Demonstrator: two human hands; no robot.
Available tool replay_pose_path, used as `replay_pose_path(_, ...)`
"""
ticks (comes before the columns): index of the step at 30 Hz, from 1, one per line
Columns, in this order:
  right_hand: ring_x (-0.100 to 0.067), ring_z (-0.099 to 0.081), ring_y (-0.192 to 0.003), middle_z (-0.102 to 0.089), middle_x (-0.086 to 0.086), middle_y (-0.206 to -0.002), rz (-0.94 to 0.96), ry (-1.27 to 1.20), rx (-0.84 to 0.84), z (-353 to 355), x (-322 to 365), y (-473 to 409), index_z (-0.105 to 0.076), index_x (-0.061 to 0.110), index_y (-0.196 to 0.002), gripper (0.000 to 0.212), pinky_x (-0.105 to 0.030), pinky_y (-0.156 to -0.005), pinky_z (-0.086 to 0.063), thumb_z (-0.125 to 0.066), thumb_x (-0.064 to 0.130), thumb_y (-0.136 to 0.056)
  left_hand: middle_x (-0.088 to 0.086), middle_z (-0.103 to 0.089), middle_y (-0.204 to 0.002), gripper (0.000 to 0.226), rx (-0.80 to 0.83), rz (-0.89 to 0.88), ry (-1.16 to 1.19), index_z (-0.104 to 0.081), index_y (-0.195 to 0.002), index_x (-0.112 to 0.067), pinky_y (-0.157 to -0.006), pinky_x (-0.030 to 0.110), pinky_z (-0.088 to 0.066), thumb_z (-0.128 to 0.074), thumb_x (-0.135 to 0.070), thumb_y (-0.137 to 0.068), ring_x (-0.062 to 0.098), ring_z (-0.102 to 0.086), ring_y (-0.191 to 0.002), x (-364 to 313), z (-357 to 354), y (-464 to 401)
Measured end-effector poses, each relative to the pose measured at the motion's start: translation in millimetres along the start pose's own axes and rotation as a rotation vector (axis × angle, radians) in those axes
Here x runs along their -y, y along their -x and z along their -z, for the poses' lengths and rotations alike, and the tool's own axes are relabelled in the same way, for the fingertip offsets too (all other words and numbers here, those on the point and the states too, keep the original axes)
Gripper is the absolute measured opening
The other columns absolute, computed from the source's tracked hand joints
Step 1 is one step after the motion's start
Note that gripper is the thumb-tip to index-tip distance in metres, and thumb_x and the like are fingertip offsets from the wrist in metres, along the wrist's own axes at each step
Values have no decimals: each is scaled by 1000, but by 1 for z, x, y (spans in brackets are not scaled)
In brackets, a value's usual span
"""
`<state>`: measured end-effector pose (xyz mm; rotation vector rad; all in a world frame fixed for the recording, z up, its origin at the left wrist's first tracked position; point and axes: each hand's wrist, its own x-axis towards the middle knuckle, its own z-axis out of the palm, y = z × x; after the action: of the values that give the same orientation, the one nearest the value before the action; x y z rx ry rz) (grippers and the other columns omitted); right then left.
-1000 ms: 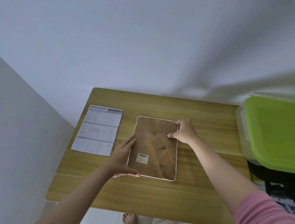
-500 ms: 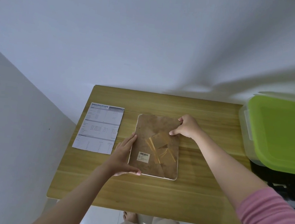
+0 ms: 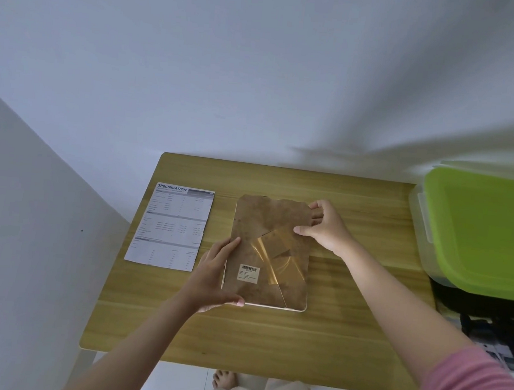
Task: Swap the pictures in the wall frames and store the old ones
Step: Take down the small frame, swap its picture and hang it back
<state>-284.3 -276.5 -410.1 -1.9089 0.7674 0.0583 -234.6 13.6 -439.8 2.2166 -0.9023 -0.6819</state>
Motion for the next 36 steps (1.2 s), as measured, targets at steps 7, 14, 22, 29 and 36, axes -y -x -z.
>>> replay_pose_path(7,-10,-47,-114,-45,1,-128,206,28,-202,-30,-26,58,-46,25,-129,59,-28,-97,-40,-75,25,-77,-16,-18,-146,131,-18,-9,-8,-10,-147,-38,-106,42,-41,-85,-56,-41,14,-32,-131,2,-1,2)
replay_pose_path(14,-12,-56,-107,-59,4,-111,247,70,-291,-58,-52,112,-60,15,-117,38,-14,-94,-38,-70,12,-81,-15,-18,-147,131,-33,-15,-13,-11,-147,-37,-105,42,-41,-87,-53,-42,17,-36,-129,2,-2,2)
replay_pose_path(22,-3,-52,-93,-55,5,-112,229,138,-341,-65,-38,120,-60,17,-120,40,-14,-80,-39,-69,15,-81,-15,-20,-147,129,-68,-30,25,-14,-147,-34,-100,33,-44,-90,-38,-43,13,-41,-124,-3,7,5)
replay_pose_path(29,-19,-57,-91,-55,-4,-105,284,95,-357,-69,-17,118,-60,14,-119,40,-5,-75,-37,-69,9,-80,-10,-27,-143,113,-129,-58,15,-20,-147,-30,-95,25,-38,-87,-25,-56,15,-38,-116,-10,29,8)
replay_pose_path(36,-12,-56,-80,-48,4,-104,235,-3,-419,-30,-28,124,-57,18,-123,42,-5,-66,-42,-66,6,-83,-8,-32,-132,104,-117,-113,134,-28,-145,-19,-78,18,-51,-86,-12,-59,10,-52,-95,-54,16,-4)
